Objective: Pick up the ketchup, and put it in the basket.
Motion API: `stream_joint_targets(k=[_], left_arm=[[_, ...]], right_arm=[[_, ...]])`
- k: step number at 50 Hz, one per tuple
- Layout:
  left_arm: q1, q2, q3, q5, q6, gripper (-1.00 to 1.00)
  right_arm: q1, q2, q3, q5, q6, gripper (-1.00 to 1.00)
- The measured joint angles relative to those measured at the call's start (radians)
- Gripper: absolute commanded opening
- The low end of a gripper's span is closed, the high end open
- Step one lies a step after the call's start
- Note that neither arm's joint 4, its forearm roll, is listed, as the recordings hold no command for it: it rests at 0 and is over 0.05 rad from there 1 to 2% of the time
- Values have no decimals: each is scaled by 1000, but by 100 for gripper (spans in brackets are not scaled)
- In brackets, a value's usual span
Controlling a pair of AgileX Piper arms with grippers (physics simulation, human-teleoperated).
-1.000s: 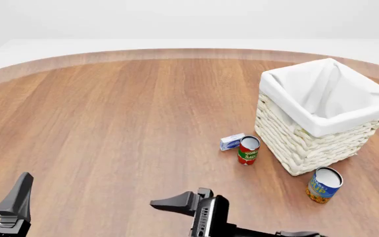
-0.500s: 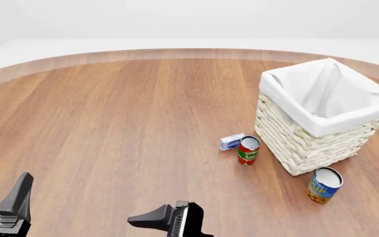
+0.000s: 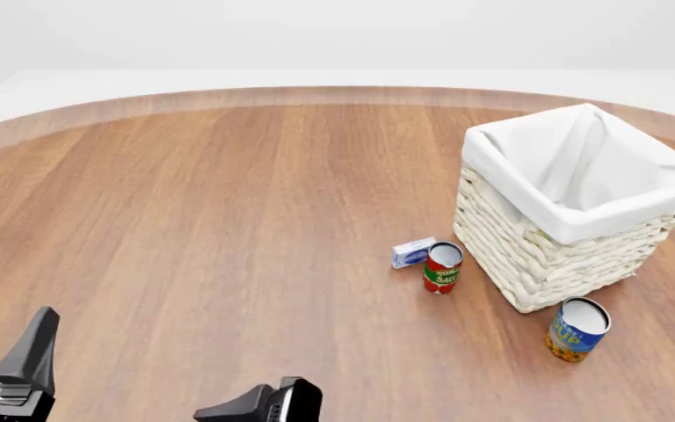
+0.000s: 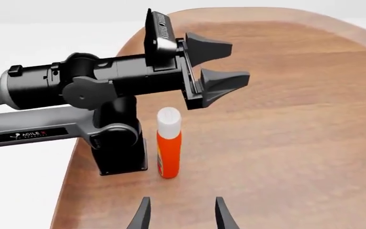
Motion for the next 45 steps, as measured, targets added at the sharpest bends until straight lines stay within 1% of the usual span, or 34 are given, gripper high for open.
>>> stream_joint_targets(k=[17,45], left_arm=[[0,0,0,0,0,100],[0,0,0,0,0,100]], right_arm=[[21,22,-21,1,7,100],[60,80,-87,24,11,100]])
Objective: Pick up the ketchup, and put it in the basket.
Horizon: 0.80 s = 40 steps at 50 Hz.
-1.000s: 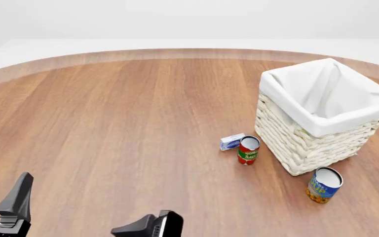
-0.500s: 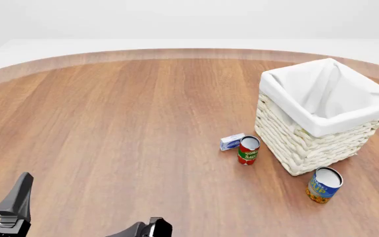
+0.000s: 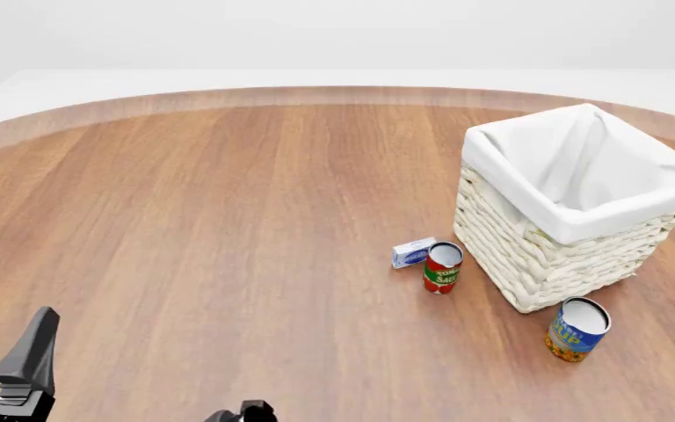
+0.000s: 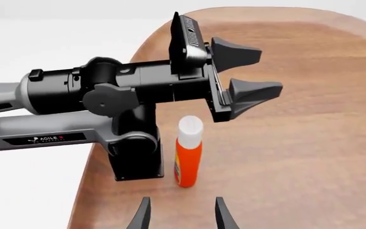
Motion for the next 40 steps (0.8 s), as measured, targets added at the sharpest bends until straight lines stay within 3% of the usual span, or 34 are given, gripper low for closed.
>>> stream_joint_targets(k=[40], left_arm=[[0,0,0,0,0,100]], right_arm=[[11,92,-96,21,120,100]])
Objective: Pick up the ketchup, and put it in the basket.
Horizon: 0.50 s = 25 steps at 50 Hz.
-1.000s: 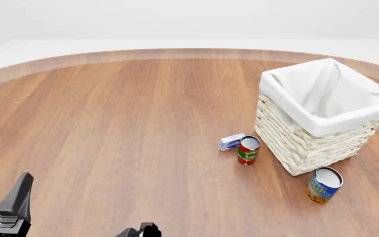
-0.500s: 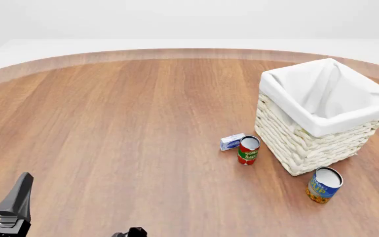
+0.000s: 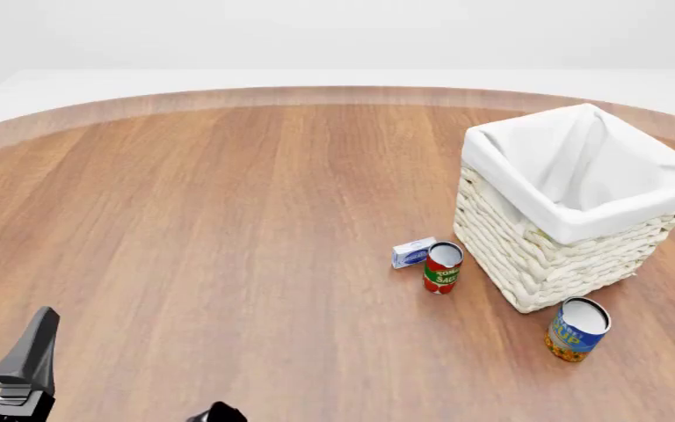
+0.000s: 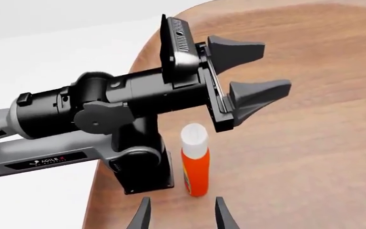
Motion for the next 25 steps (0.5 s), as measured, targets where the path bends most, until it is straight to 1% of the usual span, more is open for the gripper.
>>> stream_joint_targets(k=[25], left_arm=[[0,0,0,0,0,100]], right_arm=[[-17,35,-54,34,26,100]])
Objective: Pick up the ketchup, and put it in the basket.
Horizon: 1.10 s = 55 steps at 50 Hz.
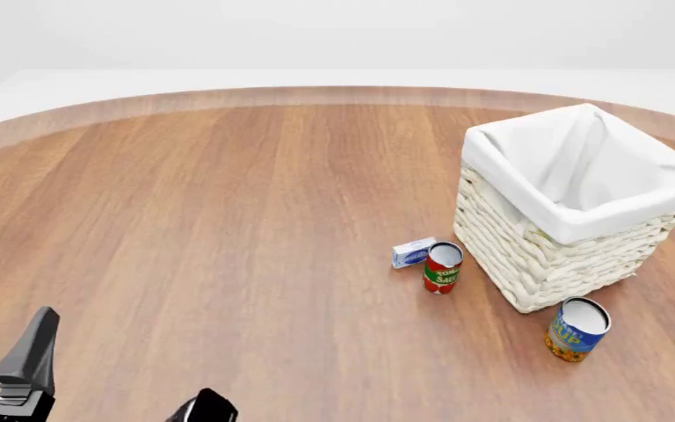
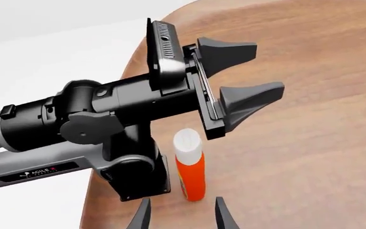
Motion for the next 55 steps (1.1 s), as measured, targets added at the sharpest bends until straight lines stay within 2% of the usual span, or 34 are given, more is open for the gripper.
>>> stream_joint_targets(k=[31,55], left_arm=[[0,0,0,0,0,100],[0,0,0,0,0,100]], right_arm=[[8,48,-67,35,65,100],[1,109,-130,60,72,100]])
